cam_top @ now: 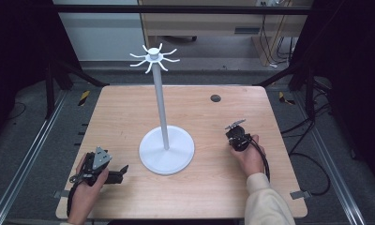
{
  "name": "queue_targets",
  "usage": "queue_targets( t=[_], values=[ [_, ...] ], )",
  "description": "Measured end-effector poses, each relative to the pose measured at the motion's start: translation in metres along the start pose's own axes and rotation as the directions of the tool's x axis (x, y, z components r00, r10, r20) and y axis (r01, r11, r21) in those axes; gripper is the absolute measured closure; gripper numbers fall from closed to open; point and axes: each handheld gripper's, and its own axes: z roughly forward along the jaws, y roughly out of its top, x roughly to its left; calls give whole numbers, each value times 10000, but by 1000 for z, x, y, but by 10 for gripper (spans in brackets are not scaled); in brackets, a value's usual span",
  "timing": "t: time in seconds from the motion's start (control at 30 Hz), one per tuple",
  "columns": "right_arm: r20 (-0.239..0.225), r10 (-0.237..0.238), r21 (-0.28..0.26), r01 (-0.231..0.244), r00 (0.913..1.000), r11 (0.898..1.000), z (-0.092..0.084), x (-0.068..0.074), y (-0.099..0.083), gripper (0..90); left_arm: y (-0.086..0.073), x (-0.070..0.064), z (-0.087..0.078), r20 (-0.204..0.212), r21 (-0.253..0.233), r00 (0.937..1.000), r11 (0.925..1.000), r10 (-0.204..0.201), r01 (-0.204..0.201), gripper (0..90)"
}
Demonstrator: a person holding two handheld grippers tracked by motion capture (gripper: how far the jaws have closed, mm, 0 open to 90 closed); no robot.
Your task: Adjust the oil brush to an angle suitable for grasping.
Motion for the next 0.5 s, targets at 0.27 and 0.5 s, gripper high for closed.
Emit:
queue_targets(
  t=[0.27, 0.5],
  values=[
    [-488, 787, 155, -780, 9957, 9968, -24, -16, -7, 880, 0, 2, -1, -57, -45, 10000, 10000, -67, 66, 33],
    [-610, 990, 823, -939, 9932, 9922, -32, -27, -20, 795, 0, 2, -1, -54, -69, 9999, 9999, -93, 92, 33]
  ],
)
